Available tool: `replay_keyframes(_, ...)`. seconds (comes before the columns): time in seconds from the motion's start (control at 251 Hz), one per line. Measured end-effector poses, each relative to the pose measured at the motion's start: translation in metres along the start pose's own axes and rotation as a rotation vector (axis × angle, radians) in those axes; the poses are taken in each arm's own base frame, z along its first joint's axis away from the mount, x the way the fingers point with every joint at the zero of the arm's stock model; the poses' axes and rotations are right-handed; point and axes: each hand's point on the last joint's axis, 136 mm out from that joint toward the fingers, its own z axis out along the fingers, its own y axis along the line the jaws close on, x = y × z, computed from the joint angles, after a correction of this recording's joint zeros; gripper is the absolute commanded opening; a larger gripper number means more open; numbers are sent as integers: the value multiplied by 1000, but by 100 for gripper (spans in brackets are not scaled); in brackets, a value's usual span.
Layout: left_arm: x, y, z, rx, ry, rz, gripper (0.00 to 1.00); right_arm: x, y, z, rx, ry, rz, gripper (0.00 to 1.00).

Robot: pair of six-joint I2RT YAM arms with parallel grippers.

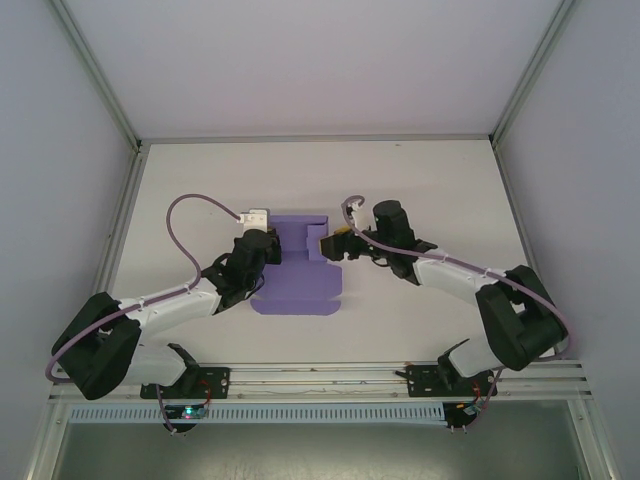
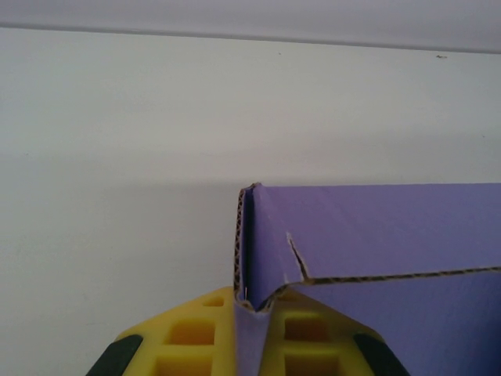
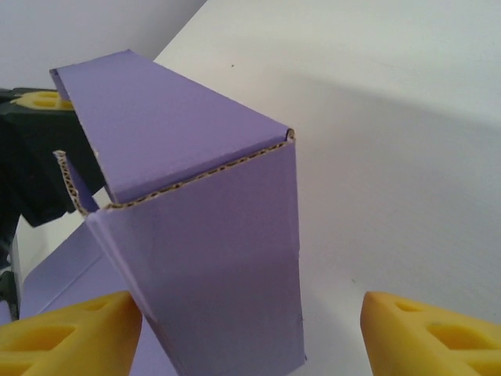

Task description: Assemble paper box

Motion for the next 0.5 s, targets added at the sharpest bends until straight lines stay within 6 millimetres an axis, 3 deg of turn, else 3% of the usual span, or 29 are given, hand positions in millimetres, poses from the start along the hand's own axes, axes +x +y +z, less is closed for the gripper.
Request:
replay_keyframes(0.211, -2, 5, 0, -30, -12, 4, 0, 0, 8, 1, 49, 5, -19, 71)
replay_keyframes(0.323, 1, 6, 2, -38, -6, 10, 0, 0, 17, 1, 51, 0, -33, 66)
replay_keyframes(0.499, 3, 7, 3, -40, 1, 16, 0, 0, 9, 7, 96, 1, -11, 56)
